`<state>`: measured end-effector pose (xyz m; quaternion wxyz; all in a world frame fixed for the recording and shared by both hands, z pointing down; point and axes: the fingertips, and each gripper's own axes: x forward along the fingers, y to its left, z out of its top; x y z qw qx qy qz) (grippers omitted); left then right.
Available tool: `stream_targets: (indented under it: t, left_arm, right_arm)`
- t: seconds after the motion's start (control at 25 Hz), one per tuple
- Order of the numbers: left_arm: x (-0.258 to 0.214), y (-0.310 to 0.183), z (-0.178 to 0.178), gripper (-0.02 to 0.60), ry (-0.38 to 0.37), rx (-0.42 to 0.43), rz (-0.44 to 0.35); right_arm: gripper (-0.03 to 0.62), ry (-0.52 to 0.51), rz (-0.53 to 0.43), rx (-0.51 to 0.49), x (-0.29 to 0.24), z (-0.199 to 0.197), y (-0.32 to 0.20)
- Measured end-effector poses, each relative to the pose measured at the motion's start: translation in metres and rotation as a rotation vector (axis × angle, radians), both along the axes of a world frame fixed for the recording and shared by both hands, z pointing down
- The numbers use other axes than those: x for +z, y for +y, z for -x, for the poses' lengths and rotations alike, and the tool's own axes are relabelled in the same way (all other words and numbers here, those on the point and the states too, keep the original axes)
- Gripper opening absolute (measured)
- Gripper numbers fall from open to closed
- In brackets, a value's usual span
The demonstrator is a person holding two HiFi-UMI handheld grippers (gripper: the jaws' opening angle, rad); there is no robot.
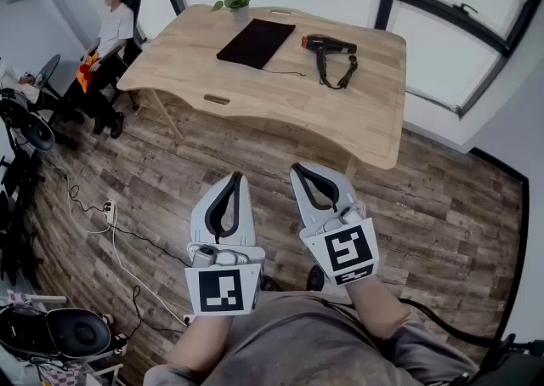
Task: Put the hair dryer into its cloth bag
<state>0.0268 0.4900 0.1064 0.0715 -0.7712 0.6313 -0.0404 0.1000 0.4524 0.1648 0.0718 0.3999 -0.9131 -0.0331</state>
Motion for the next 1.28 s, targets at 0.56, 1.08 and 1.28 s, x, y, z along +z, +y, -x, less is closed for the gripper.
stream_targets:
  t: [0.56,1.08,1.28]
  left_arm:
    - [0.019,-0.017,-0.039,0.000,-0.019,-0.018,0.050]
    - [0.055,-0.077,0.032,0.000,0.048,-0.028,0.104]
    - [0.046,-0.130,0.093,0.000,0.053,0.014,0.069]
  right_arm:
    - [0.026,-0.040,0.064,-0.042,0.023,-0.032,-0.017]
    - [0.026,0.007,0.148,-0.083,0.063,0.041,-0.073]
    - [0.026,0.023,0.087,-0.085,0.048,0.100,-0.119]
